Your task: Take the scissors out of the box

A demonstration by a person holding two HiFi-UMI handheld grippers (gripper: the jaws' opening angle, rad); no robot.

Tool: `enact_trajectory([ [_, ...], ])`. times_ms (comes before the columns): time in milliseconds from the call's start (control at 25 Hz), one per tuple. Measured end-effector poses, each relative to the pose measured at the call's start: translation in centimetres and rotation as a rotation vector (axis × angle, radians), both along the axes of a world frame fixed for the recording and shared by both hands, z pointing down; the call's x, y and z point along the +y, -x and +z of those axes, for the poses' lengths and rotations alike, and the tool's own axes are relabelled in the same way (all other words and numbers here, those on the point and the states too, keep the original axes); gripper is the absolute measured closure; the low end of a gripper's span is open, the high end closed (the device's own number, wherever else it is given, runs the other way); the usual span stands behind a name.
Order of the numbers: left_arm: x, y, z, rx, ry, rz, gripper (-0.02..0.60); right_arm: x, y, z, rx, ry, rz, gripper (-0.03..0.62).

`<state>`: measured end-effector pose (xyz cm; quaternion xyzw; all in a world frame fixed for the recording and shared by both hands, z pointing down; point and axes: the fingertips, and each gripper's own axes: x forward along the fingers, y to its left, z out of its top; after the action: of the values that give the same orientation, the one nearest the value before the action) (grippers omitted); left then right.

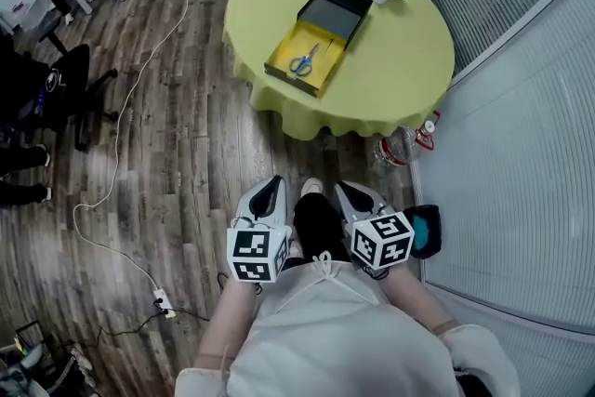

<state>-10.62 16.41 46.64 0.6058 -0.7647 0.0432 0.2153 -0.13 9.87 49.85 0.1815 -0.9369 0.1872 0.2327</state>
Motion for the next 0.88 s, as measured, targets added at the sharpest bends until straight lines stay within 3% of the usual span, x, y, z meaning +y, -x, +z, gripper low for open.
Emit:
enact_trajectory([
  [280,-6.5,4.6,0.1,-0.027,0.012,0.008,0.577,-6.8,5.4,0.2,-0.03,0.006,-0.009,0.595],
  [520,-15.0,9.6,0.0,-0.034,0.016,0.013,0.577,-15.5,10.5,0.2,-0.049,0.014,-0.006,0.595],
  [880,-27.6,14.1,3.2,-0.027,0.154,0.108,0.577,-27.6,15.2,1.7,-0.039,0.042,0.016,0.595],
])
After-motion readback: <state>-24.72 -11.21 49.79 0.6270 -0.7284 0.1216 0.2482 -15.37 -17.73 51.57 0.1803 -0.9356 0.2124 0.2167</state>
